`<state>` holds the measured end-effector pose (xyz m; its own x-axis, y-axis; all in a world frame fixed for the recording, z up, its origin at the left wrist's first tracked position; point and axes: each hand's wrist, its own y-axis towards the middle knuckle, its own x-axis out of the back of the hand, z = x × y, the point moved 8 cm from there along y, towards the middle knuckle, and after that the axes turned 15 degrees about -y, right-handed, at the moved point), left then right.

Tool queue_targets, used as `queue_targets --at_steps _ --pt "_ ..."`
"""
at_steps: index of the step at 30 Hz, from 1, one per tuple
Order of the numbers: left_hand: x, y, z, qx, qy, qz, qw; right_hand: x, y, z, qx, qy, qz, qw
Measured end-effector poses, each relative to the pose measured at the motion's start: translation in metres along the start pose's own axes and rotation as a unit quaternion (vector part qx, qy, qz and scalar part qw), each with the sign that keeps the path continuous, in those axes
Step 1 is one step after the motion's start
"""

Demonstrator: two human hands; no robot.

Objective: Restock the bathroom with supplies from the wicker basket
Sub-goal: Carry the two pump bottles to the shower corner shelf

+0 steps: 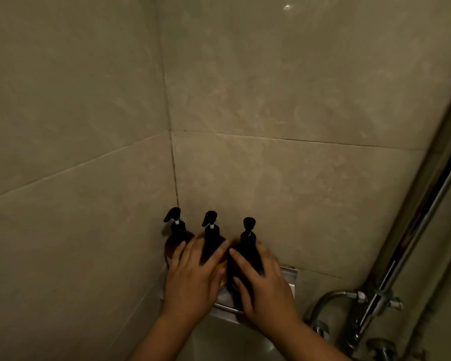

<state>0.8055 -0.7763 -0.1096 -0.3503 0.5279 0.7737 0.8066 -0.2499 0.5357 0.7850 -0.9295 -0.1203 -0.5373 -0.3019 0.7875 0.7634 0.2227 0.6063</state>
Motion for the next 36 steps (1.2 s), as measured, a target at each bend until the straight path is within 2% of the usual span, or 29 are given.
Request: queue_targets --at_steps 6,14,22,32,36 --pt "0.017 -0.018 0.007 0.005 -0.063 -0.039 0.997 0.010 -0.012 0.001 -0.032 0.053 -0.023 0.998" --pt "0.015 -0.045 0.029 0.049 0.008 -0.021 0.999 0.003 -0.030 0.004 -0.035 0.044 0.003 0.998" --pt "0.015 -0.046 0.029 0.037 -0.001 -0.038 0.999 0.001 -0.027 0.002 -0.029 0.051 0.010 0.998" --pt "0.019 -0.039 0.030 0.025 0.018 -0.019 0.999 0.009 -0.023 0.000 -0.019 0.012 0.034 0.999" --pt "0.019 -0.036 0.025 0.045 0.014 -0.007 0.999 0.009 -0.025 -0.002 -0.007 0.037 0.051 0.998"
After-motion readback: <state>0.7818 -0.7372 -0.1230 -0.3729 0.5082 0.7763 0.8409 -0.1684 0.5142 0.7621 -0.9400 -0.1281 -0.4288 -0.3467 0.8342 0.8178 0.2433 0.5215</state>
